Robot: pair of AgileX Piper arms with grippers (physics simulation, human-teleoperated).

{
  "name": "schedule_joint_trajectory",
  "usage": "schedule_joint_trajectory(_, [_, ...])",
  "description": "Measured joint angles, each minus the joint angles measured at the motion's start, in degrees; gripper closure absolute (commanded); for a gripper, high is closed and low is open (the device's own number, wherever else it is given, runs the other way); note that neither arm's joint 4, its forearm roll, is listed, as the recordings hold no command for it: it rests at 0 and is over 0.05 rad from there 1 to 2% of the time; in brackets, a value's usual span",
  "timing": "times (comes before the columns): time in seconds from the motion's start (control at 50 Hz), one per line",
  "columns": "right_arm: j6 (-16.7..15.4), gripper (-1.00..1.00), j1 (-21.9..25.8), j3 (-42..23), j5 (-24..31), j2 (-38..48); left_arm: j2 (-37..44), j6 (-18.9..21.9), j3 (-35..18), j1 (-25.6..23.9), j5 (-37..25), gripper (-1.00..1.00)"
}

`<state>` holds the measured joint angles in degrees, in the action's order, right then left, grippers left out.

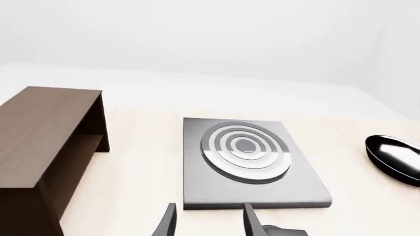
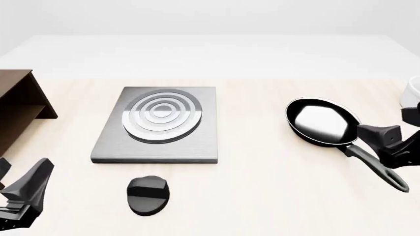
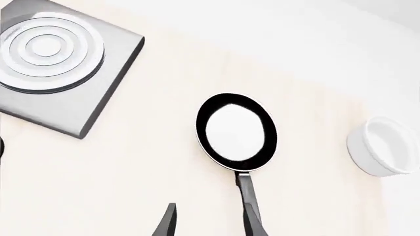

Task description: Turn on the stove and put the frying pan on it.

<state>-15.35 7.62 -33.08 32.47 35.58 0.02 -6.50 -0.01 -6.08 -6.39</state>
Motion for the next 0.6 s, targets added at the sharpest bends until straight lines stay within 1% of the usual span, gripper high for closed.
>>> schedule_joint_trajectory(0.12, [-1.3,-1.00,-0.8,-2.1,0.0,5.4,0.0,-0.1,0.0,0.0,0.0,-1.00])
schedule_joint_trajectory(0.36, [-2.7,-1.00,-2.8,-5.5,0.0,15.1,0.0,-0.2,0.0,0.1,0.0,-1.00])
schedule_joint_trajectory(0.6, [-3.7,-1.00,-5.1,-7.9,0.6,21.5,0.0,-0.2,0.0,0.3,-0.1,-1.00])
